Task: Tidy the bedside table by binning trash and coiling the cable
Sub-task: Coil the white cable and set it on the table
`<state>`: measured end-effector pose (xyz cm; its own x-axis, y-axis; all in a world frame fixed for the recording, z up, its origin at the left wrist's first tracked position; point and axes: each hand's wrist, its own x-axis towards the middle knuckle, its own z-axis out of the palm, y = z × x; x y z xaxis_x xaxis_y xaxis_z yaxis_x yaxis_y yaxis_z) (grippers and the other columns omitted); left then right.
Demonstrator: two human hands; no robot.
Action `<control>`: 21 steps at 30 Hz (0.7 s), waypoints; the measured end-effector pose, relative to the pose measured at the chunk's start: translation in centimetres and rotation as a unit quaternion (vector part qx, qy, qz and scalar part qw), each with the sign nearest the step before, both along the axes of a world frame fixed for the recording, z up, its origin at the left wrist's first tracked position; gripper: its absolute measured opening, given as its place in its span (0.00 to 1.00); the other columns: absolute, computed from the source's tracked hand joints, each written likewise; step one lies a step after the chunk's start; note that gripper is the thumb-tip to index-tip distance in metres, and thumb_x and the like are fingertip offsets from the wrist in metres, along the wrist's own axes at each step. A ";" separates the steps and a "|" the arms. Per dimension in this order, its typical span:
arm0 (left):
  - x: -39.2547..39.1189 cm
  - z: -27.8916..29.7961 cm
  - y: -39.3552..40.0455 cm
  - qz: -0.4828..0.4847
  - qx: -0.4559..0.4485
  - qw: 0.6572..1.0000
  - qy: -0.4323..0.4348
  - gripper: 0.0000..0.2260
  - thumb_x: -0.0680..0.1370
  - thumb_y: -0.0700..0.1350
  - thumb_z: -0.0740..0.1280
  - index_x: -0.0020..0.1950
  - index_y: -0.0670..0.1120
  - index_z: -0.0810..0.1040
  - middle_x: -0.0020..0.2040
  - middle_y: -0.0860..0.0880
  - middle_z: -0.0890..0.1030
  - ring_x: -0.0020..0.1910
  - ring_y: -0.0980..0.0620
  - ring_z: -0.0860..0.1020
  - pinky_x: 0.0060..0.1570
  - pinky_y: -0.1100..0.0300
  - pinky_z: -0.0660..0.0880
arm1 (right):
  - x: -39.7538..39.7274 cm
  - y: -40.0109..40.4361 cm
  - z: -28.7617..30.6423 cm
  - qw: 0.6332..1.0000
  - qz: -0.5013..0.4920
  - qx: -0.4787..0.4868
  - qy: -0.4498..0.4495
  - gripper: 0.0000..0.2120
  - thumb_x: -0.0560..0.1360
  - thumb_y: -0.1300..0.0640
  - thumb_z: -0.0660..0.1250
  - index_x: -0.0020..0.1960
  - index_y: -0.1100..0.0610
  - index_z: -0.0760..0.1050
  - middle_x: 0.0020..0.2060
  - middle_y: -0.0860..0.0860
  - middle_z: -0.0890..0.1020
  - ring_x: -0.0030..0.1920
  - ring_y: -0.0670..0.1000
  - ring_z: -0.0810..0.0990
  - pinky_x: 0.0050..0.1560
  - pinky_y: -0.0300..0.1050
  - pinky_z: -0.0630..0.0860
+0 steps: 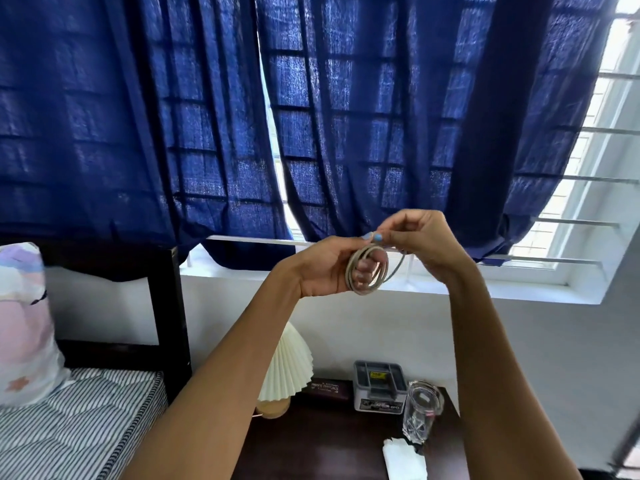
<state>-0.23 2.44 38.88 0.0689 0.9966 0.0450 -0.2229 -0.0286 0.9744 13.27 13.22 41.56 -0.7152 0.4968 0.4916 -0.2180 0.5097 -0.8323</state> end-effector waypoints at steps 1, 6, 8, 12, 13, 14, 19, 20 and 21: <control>0.0 0.1 0.1 0.000 0.006 1.000 -0.007 0.17 0.81 0.48 0.54 0.42 0.41 0.77 0.30 0.51 0.70 0.27 0.57 0.68 0.30 0.66 0.70 | -0.4 0.3 -0.6 0.999 0.009 -0.045 0.019 0.05 0.66 0.68 0.73 0.37 0.61 0.79 0.30 0.49 0.84 0.31 0.45 0.81 0.35 0.34 0.77; -0.2 0.6 1.2 0.078 0.036 0.992 -0.098 0.19 0.78 0.45 0.50 0.43 0.37 0.77 0.27 0.49 0.72 0.26 0.54 0.69 0.31 0.62 0.69 | -2.3 0.7 -4.6 0.977 -0.028 -0.211 0.033 0.08 0.74 0.65 0.66 0.40 0.55 0.81 0.28 0.46 0.81 0.30 0.46 0.73 0.33 0.37 0.70; -0.4 0.5 1.6 0.129 0.044 0.984 -0.119 0.18 0.78 0.42 0.50 0.45 0.36 0.77 0.27 0.48 0.72 0.26 0.53 0.69 0.36 0.61 0.68 | -2.9 0.0 -5.9 0.971 -0.034 -0.238 0.013 0.09 0.76 0.66 0.63 0.44 0.56 0.80 0.31 0.49 0.81 0.29 0.46 0.73 0.30 0.36 0.70; -0.7 -0.5 2.3 0.227 0.060 0.965 -0.113 0.17 0.81 0.42 0.50 0.49 0.36 0.76 0.31 0.48 0.70 0.31 0.53 0.68 0.36 0.62 0.68 | -3.9 -1.9 -6.8 0.978 -0.066 -0.179 -0.083 0.10 0.77 0.65 0.60 0.44 0.57 0.79 0.35 0.55 0.80 0.27 0.48 0.73 0.26 0.36 0.70; -0.8 -0.6 2.4 0.251 0.065 0.959 -0.113 0.17 0.82 0.41 0.50 0.50 0.36 0.76 0.32 0.48 0.70 0.32 0.53 0.67 0.36 0.62 0.68 | -3.9 -2.4 -6.8 0.980 -0.086 -0.130 -0.121 0.09 0.77 0.63 0.60 0.45 0.58 0.79 0.35 0.56 0.80 0.27 0.49 0.73 0.25 0.36 0.70; -1.0 -0.8 2.5 0.274 0.069 0.953 -0.113 0.16 0.82 0.41 0.50 0.52 0.35 0.75 0.33 0.47 0.69 0.32 0.53 0.67 0.36 0.62 0.69 | -4.0 -2.8 -6.7 0.979 -0.108 -0.075 -0.155 0.09 0.77 0.63 0.60 0.47 0.60 0.79 0.36 0.57 0.80 0.27 0.49 0.73 0.23 0.35 0.71; -1.6 -1.4 3.0 0.359 0.049 0.926 -0.106 0.14 0.82 0.42 0.52 0.55 0.34 0.73 0.36 0.45 0.71 0.35 0.52 0.70 0.40 0.62 0.72 | -3.8 -4.0 -5.5 0.947 -0.161 0.125 -0.250 0.07 0.73 0.65 0.66 0.47 0.69 0.80 0.38 0.64 0.83 0.25 0.51 0.75 0.26 0.34 0.72; -1.5 -1.5 3.1 0.370 0.041 0.923 -0.094 0.13 0.82 0.42 0.53 0.54 0.35 0.74 0.36 0.45 0.72 0.35 0.52 0.71 0.40 0.61 0.73 | -3.7 -4.3 -5.2 0.937 -0.167 0.157 -0.262 0.08 0.71 0.65 0.69 0.48 0.69 0.80 0.37 0.63 0.84 0.25 0.51 0.76 0.28 0.34 0.72; -1.4 -1.5 3.2 0.380 0.034 0.921 -0.085 0.12 0.81 0.41 0.55 0.53 0.35 0.73 0.36 0.45 0.72 0.35 0.52 0.71 0.40 0.61 0.73 | -3.7 -4.6 -4.9 0.929 -0.173 0.183 -0.272 0.09 0.70 0.65 0.70 0.48 0.68 0.80 0.36 0.62 0.84 0.27 0.51 0.77 0.30 0.36 0.74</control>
